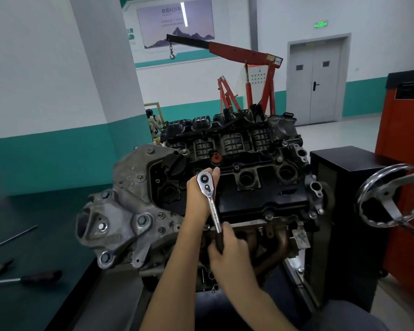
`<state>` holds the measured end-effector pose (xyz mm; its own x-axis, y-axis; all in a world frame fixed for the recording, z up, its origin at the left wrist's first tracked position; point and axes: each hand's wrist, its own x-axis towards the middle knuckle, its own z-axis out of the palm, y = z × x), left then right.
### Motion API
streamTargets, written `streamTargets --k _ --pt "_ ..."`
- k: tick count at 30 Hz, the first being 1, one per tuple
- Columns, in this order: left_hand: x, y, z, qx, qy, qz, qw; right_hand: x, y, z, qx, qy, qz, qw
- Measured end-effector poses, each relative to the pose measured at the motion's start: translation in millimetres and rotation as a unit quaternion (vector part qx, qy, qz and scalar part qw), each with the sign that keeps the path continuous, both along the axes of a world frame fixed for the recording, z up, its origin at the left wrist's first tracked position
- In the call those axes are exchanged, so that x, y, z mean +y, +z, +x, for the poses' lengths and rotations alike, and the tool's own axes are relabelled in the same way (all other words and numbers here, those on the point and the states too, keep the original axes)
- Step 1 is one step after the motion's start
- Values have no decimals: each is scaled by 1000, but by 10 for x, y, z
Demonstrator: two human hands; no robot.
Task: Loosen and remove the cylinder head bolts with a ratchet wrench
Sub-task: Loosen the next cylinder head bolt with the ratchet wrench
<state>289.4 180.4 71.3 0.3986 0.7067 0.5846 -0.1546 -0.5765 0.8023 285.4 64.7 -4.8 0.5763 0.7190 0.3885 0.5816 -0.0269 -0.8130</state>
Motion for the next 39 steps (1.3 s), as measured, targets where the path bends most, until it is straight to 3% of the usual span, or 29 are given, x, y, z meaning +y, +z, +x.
streamTargets --k 2,4,7,10,13,15,18,20,23,25,28,31,34,36,39 --pt "-1 1 -28 1 1 5 1000 33 10 -46 29 14 -7 999" --pt "22 11 -39 18 -3 9 1000 -68 92 140 0 45 -35 998" --pt "65 48 -24 48 -23 17 998 -321 405 709 -139 94 -82 982" --pt "68 84 -5 56 -35 16 998 -437 925 1236 -285 97 -157 941" --pt "72 38 -31 24 -36 0 999 -383 1025 1303 -349 77 -170 918" --pt "65 -9 -44 0 -23 -13 1000 -359 750 1097 -310 50 -133 940" --pt "37 -12 -25 -10 3 -17 1000 -302 266 491 -110 45 -34 992" --pt "24 -7 -21 4 22 -1 1000 -142 95 121 -24 18 13 999" --pt "22 -16 -59 3 23 14 1000 52 8 -169 23 16 41 999" --pt "57 -12 -77 16 13 6 1000 13 45 -68 7 34 6 999" --pt "115 8 -58 50 -10 11 999 -239 260 509 -123 75 -77 987" --pt "88 35 -20 54 -36 16 998 -426 823 1187 -284 81 -156 943" --pt "71 1 -35 20 -41 4 999 -374 1067 1377 -360 74 -176 913" --pt "72 -48 -53 -4 -56 -17 998 -353 822 1216 -317 49 -137 937" --pt "49 -54 -20 -15 -41 -40 998 -323 247 637 -114 31 -34 992"
